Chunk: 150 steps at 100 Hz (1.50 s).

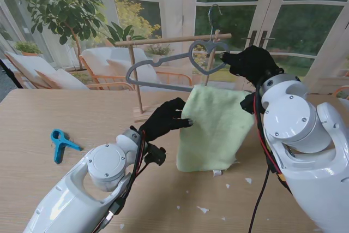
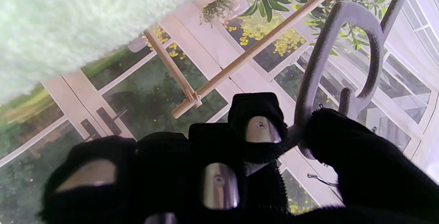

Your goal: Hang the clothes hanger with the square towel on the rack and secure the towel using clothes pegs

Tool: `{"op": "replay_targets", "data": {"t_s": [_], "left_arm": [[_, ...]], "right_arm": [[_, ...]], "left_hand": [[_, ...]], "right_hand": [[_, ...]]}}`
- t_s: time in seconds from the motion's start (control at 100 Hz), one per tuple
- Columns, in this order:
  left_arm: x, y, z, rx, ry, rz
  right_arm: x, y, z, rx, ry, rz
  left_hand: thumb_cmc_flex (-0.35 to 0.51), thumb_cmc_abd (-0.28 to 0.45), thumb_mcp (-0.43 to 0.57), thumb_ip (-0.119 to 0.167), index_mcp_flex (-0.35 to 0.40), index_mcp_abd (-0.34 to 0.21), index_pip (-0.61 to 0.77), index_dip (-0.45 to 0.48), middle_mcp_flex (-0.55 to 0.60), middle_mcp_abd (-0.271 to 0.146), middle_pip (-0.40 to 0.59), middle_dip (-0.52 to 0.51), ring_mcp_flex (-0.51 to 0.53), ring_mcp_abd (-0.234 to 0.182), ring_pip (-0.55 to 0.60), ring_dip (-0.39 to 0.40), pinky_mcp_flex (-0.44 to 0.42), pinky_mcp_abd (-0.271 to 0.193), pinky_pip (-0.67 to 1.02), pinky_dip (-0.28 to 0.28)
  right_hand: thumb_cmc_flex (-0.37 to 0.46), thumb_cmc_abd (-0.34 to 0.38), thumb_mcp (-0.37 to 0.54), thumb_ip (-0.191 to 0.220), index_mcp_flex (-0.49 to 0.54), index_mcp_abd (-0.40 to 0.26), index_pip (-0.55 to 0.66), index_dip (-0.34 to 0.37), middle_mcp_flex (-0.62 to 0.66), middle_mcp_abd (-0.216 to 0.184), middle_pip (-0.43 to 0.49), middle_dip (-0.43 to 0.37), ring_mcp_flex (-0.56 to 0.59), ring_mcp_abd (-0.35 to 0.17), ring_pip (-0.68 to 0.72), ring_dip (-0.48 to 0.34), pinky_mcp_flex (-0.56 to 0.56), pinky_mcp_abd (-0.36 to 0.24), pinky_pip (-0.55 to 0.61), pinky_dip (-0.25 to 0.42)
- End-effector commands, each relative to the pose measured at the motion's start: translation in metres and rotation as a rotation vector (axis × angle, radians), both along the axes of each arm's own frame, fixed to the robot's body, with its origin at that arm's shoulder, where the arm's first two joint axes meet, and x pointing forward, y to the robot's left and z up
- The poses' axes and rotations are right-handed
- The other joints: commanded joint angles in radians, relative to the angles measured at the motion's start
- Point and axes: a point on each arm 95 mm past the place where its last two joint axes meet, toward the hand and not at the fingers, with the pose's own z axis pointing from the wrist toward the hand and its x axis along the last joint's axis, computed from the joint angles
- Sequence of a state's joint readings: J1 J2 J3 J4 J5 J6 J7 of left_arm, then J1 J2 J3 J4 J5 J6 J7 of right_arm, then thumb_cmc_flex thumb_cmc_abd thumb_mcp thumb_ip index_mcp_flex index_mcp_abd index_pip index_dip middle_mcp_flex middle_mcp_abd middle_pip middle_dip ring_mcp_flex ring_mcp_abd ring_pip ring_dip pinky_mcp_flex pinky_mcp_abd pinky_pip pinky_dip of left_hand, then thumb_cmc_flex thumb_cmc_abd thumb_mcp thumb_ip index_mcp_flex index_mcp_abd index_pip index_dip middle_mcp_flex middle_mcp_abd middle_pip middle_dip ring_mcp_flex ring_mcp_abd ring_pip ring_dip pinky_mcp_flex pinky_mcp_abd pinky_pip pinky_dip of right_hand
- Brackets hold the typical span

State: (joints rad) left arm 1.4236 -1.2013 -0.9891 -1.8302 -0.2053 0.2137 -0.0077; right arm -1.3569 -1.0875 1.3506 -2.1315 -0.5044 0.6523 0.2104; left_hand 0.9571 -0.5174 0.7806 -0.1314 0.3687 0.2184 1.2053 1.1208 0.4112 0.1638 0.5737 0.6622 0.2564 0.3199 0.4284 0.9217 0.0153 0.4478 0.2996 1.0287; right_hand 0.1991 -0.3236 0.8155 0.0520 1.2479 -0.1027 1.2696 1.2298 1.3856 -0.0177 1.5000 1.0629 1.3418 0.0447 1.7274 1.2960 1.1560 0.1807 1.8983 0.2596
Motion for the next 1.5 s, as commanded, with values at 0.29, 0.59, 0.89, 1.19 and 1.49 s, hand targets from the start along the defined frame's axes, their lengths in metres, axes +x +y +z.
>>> {"op": "replay_targets", "data": {"t_s": [0.29,0.59,0.89,1.19,1.49], "left_arm": [[-0.006,0.004,0.010,-0.014,-0.015,-0.057],[-0.009,0.008,0.019,-0.093,0.039,-0.077],[-0.009,0.004,0.026,-0.133,0.080,-0.016],[-0.011,0.003,0.033,-0.160,0.135,0.060],[0.002,0.030,0.041,-0.182,0.157,0.249]], "right_arm": [[-0.001,0.002,-0.001,0.000,0.011,0.001],[-0.002,0.001,-0.003,0.000,0.017,-0.007],[-0.003,0.001,-0.003,0.003,0.019,-0.002],[-0.001,-0.001,-0.002,-0.004,0.019,-0.003],[-0.003,-0.010,0.004,0.031,0.022,-0.040]], "left_hand": [[-0.111,-0.110,0.066,-0.035,0.101,-0.047,-0.582,-0.551,0.237,-0.046,0.509,0.595,0.032,-0.016,0.532,0.199,-0.137,0.016,0.387,-0.148],[-0.146,-0.105,0.092,-0.037,0.041,0.001,-0.023,0.127,0.007,-0.006,-0.063,-0.013,-0.082,0.019,0.036,-0.131,-0.096,-0.025,-0.073,-0.094],[0.074,-0.052,-0.033,-0.013,0.015,-0.069,-0.245,-0.090,0.623,-0.026,-0.098,0.199,0.220,0.070,0.109,-0.173,0.014,0.031,-0.046,-0.095],[0.065,0.099,-0.260,0.005,0.502,-0.023,-0.405,-0.609,0.578,0.079,0.194,0.181,0.185,0.130,0.197,-0.084,-0.022,0.045,-0.032,-0.037],[0.072,0.097,-0.255,0.006,0.532,-0.017,-0.435,-0.580,0.568,0.099,0.132,0.197,0.176,0.137,0.221,-0.073,-0.006,0.052,-0.015,0.008]], "right_hand": [[0.093,0.094,0.117,0.146,0.089,-0.094,0.121,0.010,0.060,0.028,0.133,0.019,-0.032,-0.102,0.135,0.076,0.087,-0.185,0.196,1.080],[0.093,0.093,0.116,0.147,0.089,-0.094,0.121,0.011,0.060,0.028,0.133,0.020,-0.032,-0.103,0.135,0.075,0.087,-0.187,0.196,1.079],[0.093,0.092,0.117,0.149,0.089,-0.095,0.121,0.011,0.060,0.028,0.133,0.020,-0.032,-0.103,0.135,0.074,0.087,-0.188,0.196,1.077],[0.093,0.092,0.117,0.151,0.089,-0.095,0.120,0.011,0.060,0.025,0.132,0.020,-0.032,-0.105,0.135,0.074,0.087,-0.191,0.196,1.076],[0.098,0.094,0.116,0.151,0.089,-0.095,0.120,0.012,0.060,0.025,0.132,0.020,-0.032,-0.100,0.135,0.074,0.087,-0.187,0.196,1.077]]}}
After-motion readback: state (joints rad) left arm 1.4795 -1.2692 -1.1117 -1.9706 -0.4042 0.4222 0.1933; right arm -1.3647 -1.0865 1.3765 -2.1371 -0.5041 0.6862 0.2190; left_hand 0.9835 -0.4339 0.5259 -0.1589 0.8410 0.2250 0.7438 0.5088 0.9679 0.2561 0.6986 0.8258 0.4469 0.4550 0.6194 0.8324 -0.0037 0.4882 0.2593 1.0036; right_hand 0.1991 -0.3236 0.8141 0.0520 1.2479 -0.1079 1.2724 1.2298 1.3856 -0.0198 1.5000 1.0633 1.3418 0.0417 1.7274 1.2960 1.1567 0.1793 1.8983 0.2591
